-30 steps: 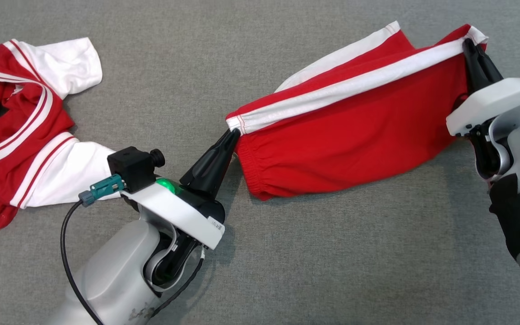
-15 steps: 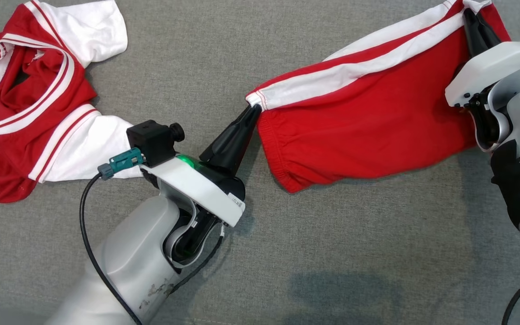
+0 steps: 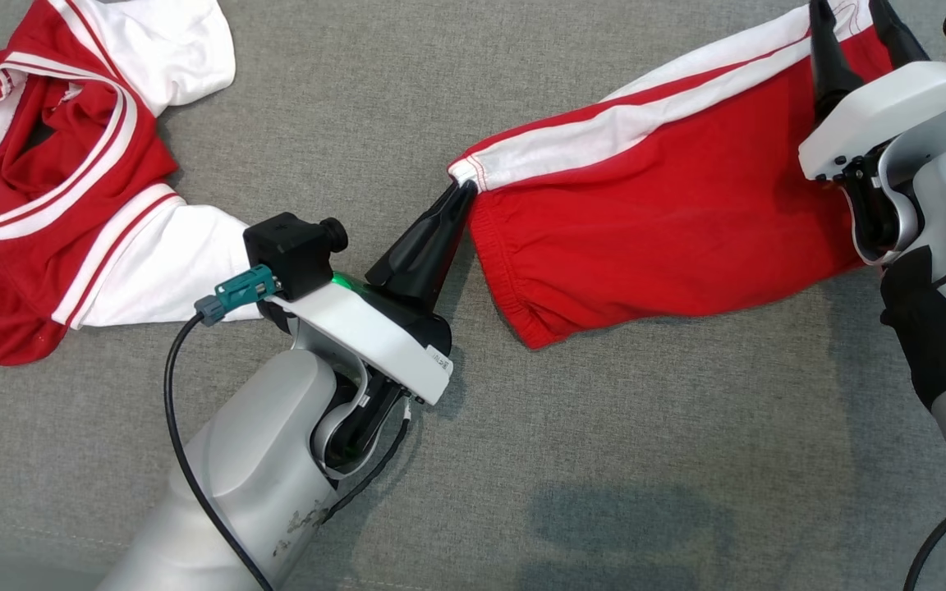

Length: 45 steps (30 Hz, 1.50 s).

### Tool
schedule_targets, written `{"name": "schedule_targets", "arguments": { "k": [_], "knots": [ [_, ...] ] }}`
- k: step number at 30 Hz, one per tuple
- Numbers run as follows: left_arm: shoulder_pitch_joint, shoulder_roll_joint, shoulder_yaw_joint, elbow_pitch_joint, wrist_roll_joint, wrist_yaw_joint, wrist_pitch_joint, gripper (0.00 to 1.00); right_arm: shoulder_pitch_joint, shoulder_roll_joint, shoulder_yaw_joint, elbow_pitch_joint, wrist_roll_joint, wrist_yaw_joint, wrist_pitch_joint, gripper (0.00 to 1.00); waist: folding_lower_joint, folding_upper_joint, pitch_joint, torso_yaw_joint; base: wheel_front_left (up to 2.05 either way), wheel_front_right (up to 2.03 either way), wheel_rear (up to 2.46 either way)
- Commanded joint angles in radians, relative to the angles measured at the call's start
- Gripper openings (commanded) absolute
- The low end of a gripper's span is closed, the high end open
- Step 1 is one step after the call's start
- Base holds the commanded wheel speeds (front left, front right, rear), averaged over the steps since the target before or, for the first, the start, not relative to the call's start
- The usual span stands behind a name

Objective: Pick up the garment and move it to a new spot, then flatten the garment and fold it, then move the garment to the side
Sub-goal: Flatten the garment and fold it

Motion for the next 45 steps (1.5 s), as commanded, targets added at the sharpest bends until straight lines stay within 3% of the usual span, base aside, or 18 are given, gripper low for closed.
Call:
{"name": "schedule_targets", "arguments": {
  "k": [1, 8, 15, 23, 30, 34, 38, 45],
  "knots": [
    [-0.005, 0.024, 0.037, -0.015, 0.012, -0.001, -0.01, 1.0, 0.027, 0.017, 0.012, -0.038, 0.005, 0.0, -0.013, 1.0, 0.0, 0.0, -0.002, -0.004, 0.0, 0.0, 0.0],
    [0.038, 0.02, 0.109, -0.009, 0.083, -0.001, -0.01, 1.0, 0.125, 0.002, 0.031, -0.188, 0.007, 0.0, -0.013, 1.0, 0.0, 0.0, -0.031, -0.029, 0.0, 0.0, 0.0],
    [0.153, -0.01, 0.311, -0.077, 0.274, 0.01, -0.01, 1.0, 0.284, -0.011, -0.007, -0.364, -0.051, 0.0, -0.013, 1.0, 0.0, 0.0, -0.083, -0.05, 0.0, 0.0, 0.0],
    [0.302, -0.064, 0.497, -0.198, 0.502, 0.045, -0.01, 1.0, 0.469, 0.036, -0.077, -0.528, -0.16, 0.0, -0.013, 1.0, 0.0, 0.0, -0.142, -0.079, 0.0, 0.0, 0.0],
    [0.421, -0.087, 0.563, -0.269, 0.578, 0.045, -0.01, 1.0, 0.573, 0.071, -0.134, -0.6, -0.197, 0.0, -0.013, 1.0, 0.0, 0.0, -0.194, -0.099, 0.0, 0.0, 0.0],
    [0.502, -0.093, 0.58, -0.309, 0.595, 0.042, -0.01, 1.0, 0.614, 0.088, -0.178, -0.577, -0.158, 0.0, -0.013, 1.0, 0.0, 0.0, -0.228, -0.107, 0.0, 0.0, 0.0],
    [0.553, -0.095, 0.557, -0.343, 0.605, 0.036, -0.01, 1.0, 0.601, 0.092, -0.173, -0.469, 0.008, 0.0, -0.013, 1.0, 0.0, 0.0, -0.247, -0.089, 0.0, 0.0, 0.0],
    [0.569, -0.096, 0.505, -0.387, 0.628, 0.051, -0.01, 1.0, 0.481, -0.006, -0.152, -0.237, 0.211, 0.0, 0.007, 1.0, 0.0, 0.0, -0.234, -0.016, 0.0, 0.0, 0.0]
  ]
}}
